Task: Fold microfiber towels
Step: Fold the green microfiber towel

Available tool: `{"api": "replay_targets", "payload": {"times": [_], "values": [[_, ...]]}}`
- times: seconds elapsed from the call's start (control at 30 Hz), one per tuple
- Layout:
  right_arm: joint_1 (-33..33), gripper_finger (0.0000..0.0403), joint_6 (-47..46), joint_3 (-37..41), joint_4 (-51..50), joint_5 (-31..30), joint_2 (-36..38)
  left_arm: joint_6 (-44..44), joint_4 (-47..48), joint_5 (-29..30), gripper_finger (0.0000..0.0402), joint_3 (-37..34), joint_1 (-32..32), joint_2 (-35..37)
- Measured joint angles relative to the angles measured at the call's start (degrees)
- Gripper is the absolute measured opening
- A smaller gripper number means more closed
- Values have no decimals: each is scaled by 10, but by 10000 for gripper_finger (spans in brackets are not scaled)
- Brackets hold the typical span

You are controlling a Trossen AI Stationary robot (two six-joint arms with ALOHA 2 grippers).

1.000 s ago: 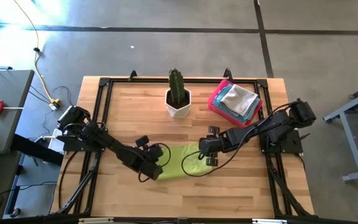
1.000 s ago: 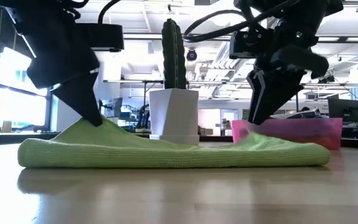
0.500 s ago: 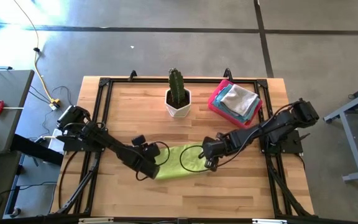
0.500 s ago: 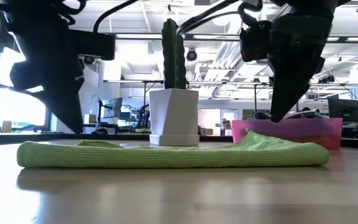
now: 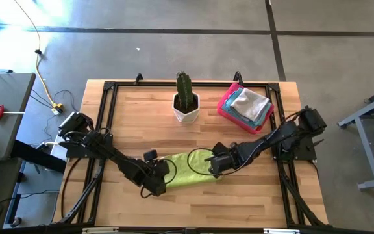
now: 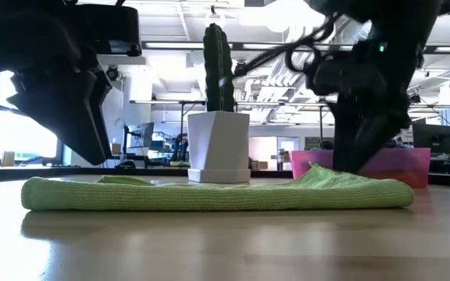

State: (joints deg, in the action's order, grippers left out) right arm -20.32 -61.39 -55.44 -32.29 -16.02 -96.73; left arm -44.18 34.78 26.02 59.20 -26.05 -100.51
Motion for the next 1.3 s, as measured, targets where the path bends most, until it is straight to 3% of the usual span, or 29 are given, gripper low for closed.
{"api": "replay_targets", "payload": {"times": [0.47, 0.63, 0.93, 1.17, 1.3], "values": [[3, 164, 3, 0, 63, 40, -67, 3, -2, 1, 156, 0, -2, 0], [3, 122, 8, 0, 68, 35, -68, 3, -1, 3, 156, 0, -2, 0], [0, 8, 61, 0, 95, 1, -70, 4, -1, 17, 156, 0, -2, 0], [1, 3, 112, -2, 60, 23, -66, 0, 1, 12, 156, 0, -3, 0], [0, 2, 114, -1, -25, 33, -45, -6, 2, 0, 156, 0, -3, 0]]}}
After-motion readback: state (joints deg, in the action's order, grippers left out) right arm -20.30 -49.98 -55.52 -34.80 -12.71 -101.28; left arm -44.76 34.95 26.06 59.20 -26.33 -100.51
